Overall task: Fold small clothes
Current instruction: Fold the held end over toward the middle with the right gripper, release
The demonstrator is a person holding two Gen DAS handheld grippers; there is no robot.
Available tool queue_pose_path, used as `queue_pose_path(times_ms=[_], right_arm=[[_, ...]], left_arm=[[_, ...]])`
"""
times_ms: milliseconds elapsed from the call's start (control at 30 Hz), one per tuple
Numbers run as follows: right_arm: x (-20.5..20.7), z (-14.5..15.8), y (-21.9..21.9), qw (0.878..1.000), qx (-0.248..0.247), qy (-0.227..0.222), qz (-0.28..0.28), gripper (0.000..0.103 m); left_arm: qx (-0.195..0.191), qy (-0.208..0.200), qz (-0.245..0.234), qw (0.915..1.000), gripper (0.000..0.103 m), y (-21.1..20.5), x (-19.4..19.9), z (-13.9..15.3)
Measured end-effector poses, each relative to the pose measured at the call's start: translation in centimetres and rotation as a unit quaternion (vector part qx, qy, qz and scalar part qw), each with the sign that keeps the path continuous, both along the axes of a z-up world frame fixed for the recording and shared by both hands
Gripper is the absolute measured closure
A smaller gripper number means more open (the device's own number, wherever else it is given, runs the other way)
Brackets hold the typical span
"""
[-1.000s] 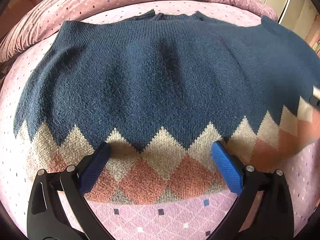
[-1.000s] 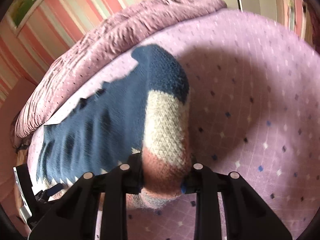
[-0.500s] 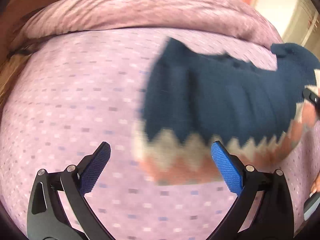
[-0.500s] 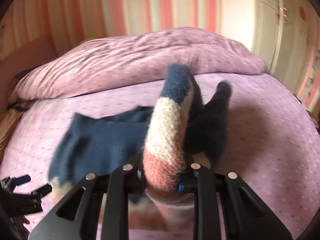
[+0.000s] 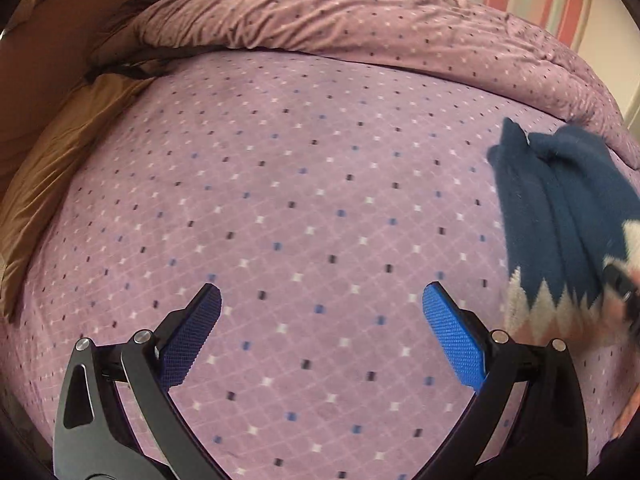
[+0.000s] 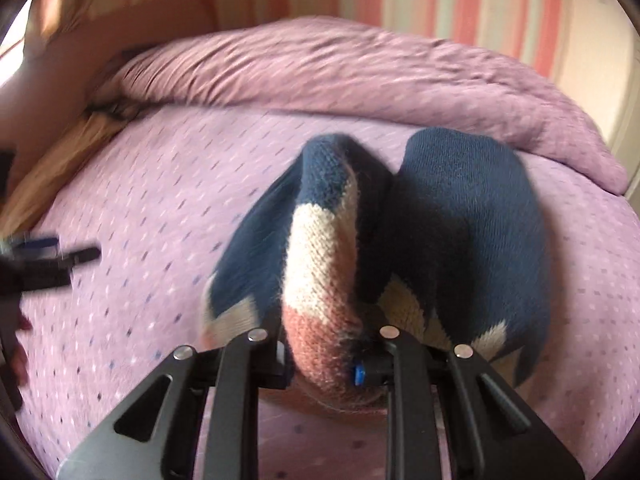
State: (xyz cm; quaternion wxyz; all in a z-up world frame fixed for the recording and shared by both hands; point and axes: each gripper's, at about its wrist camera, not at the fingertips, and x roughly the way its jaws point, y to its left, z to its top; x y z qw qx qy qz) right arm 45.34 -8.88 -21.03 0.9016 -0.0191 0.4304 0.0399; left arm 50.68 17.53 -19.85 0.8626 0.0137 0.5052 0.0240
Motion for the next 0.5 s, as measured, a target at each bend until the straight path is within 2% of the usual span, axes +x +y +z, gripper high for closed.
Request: queue_pose_path(times_ms=[133,233,300,433,500], right_arm=[[0.1,-4.9,2.1,0.998,-0.032,0.041,0.020,0.081],[0.0,-5.2,2.5,0.997,-0.053,0.038,0.038,0.080],[-0.2,-4.5,2.4,0.997,-0.052,0.036,0.054,0.075],[-0.8,-2.2,1.9,0.996,-0.038,0.022,0.082,0.045],[-1.0,-0.5,1.5,0.996,-0.023,0.016,0.088,0.037]], left_arm=[[0.000,-0.002,0.011,0.9999,0.003,1.6,-0.3,0.0],[-0.009,0.001,0.016,0.9998,0.003,2.3,-0.3,-0.2],[-0.010,0.002,0.017,0.9998,0.003,2.4,-0.2,-0.1],[-0.012,-0.002,0.014,0.9998,0.003,1.8,0.3,0.8],[-0.019,-0.003,0.006,0.9998,0.003,1.0,0.7,1.7]])
